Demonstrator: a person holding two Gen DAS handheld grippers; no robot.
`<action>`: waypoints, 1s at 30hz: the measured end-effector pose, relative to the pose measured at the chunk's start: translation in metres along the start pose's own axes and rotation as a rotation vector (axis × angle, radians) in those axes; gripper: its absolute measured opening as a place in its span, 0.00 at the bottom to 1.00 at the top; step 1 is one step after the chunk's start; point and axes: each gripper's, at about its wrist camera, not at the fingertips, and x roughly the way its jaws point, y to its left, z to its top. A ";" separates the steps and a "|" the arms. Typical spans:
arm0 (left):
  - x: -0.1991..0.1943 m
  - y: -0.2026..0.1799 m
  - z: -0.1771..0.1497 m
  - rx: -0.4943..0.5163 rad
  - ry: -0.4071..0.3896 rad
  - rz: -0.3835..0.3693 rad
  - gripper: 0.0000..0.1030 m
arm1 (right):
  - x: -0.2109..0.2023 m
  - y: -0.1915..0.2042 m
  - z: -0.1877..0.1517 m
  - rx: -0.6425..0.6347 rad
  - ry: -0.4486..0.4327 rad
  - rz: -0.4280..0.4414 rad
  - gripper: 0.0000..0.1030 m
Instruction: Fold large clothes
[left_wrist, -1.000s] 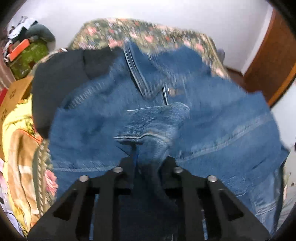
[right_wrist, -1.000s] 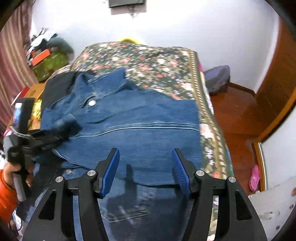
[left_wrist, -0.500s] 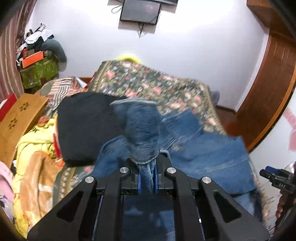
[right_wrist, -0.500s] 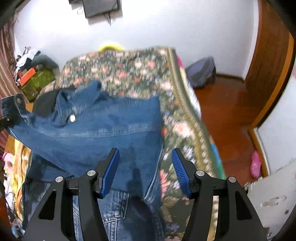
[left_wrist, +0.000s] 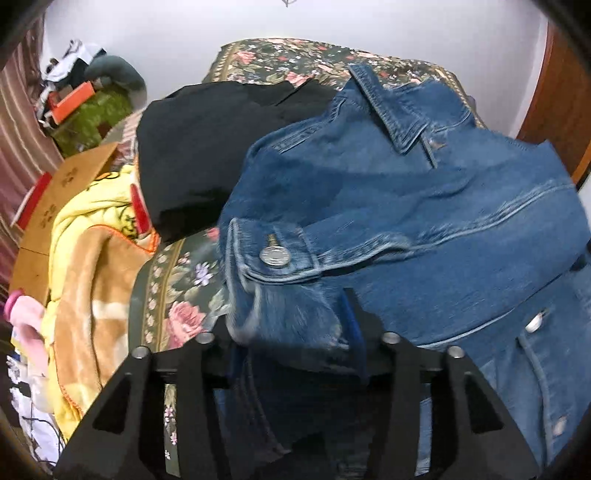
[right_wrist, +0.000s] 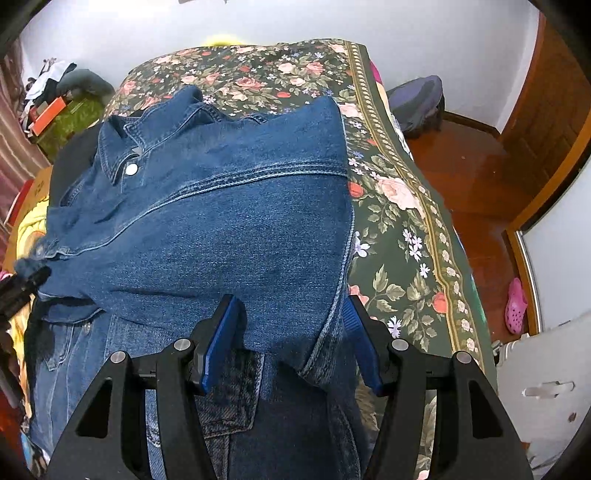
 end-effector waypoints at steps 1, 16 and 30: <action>0.001 0.002 -0.003 0.004 -0.007 0.014 0.55 | 0.000 0.000 -0.001 0.000 -0.001 -0.001 0.53; -0.010 0.019 0.003 0.001 -0.009 0.037 0.81 | -0.006 0.003 0.013 -0.012 -0.013 0.035 0.55; 0.024 0.063 0.055 -0.084 -0.003 0.009 0.81 | -0.008 -0.029 0.063 0.060 -0.105 0.054 0.61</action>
